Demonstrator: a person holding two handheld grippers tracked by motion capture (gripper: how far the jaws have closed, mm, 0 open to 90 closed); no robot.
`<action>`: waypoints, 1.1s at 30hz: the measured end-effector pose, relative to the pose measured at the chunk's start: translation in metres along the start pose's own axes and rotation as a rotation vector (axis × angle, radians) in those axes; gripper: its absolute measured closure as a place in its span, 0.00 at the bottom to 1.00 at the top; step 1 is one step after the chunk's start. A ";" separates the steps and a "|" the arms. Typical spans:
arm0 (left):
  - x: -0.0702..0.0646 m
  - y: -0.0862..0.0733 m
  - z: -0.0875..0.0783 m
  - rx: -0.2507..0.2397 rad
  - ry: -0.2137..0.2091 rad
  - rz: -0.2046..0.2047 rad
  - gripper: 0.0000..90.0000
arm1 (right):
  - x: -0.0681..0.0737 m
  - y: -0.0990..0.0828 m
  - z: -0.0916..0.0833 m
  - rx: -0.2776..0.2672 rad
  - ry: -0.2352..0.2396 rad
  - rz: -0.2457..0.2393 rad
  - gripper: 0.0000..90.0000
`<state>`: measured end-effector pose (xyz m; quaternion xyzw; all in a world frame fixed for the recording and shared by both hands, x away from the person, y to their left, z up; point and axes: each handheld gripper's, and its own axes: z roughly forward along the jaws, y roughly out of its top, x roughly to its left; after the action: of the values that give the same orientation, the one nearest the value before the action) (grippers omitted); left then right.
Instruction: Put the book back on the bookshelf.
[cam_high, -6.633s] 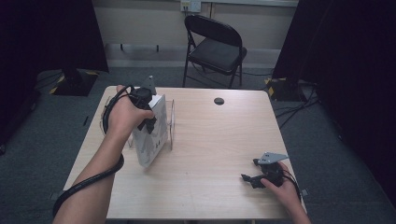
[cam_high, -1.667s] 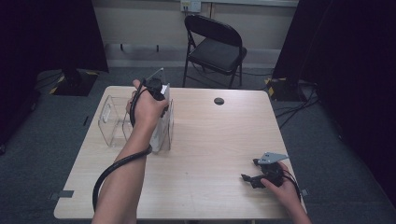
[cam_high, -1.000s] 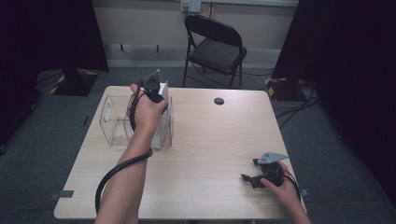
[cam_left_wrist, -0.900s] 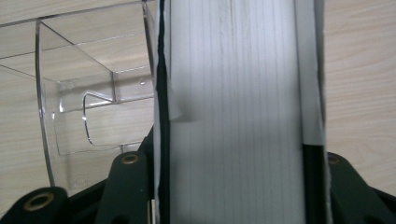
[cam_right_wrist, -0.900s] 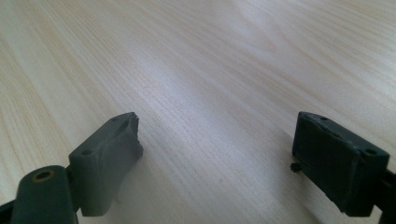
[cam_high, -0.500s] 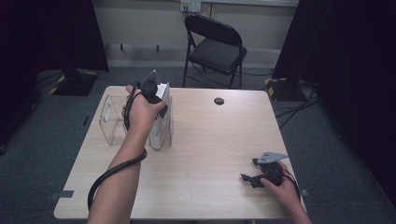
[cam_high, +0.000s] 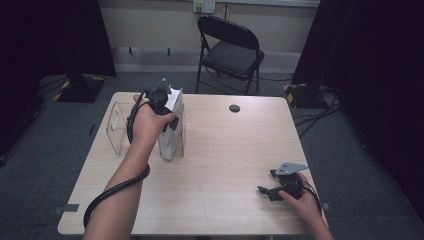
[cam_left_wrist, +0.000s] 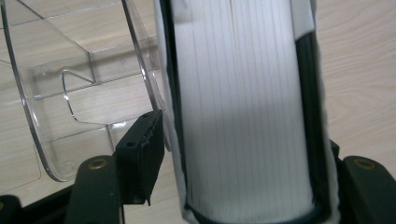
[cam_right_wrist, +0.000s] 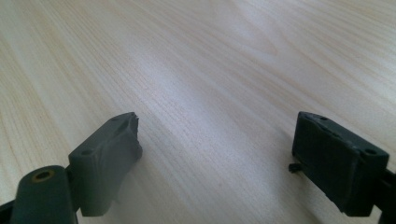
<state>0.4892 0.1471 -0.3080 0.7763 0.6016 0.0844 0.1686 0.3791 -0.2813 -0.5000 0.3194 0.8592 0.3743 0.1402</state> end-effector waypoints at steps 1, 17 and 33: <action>0.001 -0.001 0.000 -0.001 0.002 0.008 0.39 | 0.000 0.000 0.000 0.000 0.000 0.002 0.15; 0.010 -0.017 -0.002 -0.002 -0.028 0.049 0.35 | 0.000 0.000 0.000 -0.003 -0.001 0.001 0.15; 0.010 -0.031 -0.003 -0.020 -0.045 0.084 0.34 | 0.000 0.000 0.000 -0.003 0.000 0.001 0.15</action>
<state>0.4624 0.1640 -0.3177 0.8008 0.5636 0.0798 0.1862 0.3791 -0.2812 -0.5002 0.3198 0.8585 0.3755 0.1405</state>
